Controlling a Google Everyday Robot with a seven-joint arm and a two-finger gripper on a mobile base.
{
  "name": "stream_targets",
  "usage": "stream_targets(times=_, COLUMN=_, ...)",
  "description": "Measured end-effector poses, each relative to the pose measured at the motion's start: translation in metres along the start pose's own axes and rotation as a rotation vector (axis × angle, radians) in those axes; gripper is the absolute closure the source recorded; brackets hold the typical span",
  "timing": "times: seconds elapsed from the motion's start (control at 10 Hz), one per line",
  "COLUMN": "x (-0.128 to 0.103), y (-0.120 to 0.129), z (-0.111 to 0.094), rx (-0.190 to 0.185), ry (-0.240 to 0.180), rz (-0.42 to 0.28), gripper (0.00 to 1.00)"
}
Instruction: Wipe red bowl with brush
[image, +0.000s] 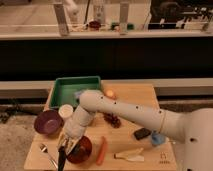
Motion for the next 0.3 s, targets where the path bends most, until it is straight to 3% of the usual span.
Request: stream_targets(times=0.3, x=0.005, y=0.019, z=0.003, rx=0.021, ry=-0.021, rz=0.012, gripper=1.00)
